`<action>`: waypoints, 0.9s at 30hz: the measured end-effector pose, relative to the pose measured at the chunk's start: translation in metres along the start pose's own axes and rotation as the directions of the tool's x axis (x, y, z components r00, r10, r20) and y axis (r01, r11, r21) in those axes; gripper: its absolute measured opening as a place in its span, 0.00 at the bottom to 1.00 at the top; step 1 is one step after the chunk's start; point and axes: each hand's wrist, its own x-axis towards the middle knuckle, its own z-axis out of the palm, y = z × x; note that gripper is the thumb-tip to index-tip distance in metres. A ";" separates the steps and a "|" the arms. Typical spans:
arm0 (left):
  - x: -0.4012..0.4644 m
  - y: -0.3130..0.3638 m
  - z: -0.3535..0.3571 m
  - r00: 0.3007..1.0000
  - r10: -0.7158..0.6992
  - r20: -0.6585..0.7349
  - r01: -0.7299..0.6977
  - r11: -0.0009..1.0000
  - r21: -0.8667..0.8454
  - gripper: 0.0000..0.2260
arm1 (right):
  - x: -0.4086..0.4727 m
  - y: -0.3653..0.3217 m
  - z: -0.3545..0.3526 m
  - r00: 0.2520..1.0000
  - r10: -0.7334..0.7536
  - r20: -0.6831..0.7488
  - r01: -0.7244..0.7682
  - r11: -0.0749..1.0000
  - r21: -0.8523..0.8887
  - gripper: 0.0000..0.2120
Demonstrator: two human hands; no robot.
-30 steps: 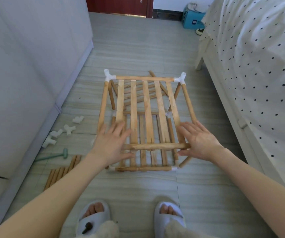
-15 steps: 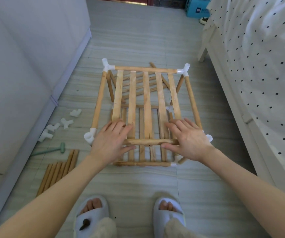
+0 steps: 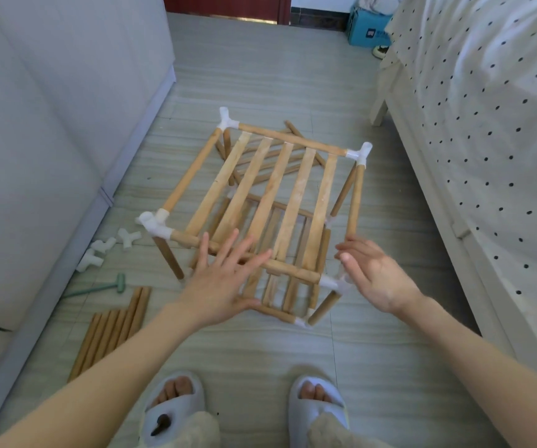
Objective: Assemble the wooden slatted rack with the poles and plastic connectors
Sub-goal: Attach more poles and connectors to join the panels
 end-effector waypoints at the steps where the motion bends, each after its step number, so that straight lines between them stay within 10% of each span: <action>1: -0.001 0.001 0.007 0.999 0.040 -0.004 -0.040 0.999 0.022 0.33 | 0.003 0.003 -0.001 1.000 0.018 0.003 -0.018 1.000 -0.004 0.35; 12: 0.012 -0.051 -0.005 0.984 -0.144 0.106 0.148 0.988 -0.034 0.28 | 0.021 -0.041 0.028 0.974 -0.105 -0.201 0.071 0.983 -0.167 0.20; 19: 0.041 -0.052 -0.058 0.904 -0.377 0.201 0.412 0.893 -0.178 0.22 | 0.024 -0.066 0.028 0.969 -0.246 -0.027 0.244 0.969 -0.046 0.23; 23: 0.018 0.021 -0.054 0.976 -0.215 -0.036 0.205 0.962 -0.179 0.30 | 0.026 -0.020 0.010 0.986 0.000 0.164 0.047 0.958 -0.282 0.42; 27: 0.012 0.026 -0.015 0.993 -0.111 0.048 0.110 0.994 0.009 0.38 | 0.019 0.011 -0.003 0.958 0.211 0.195 -0.124 0.916 -0.382 0.44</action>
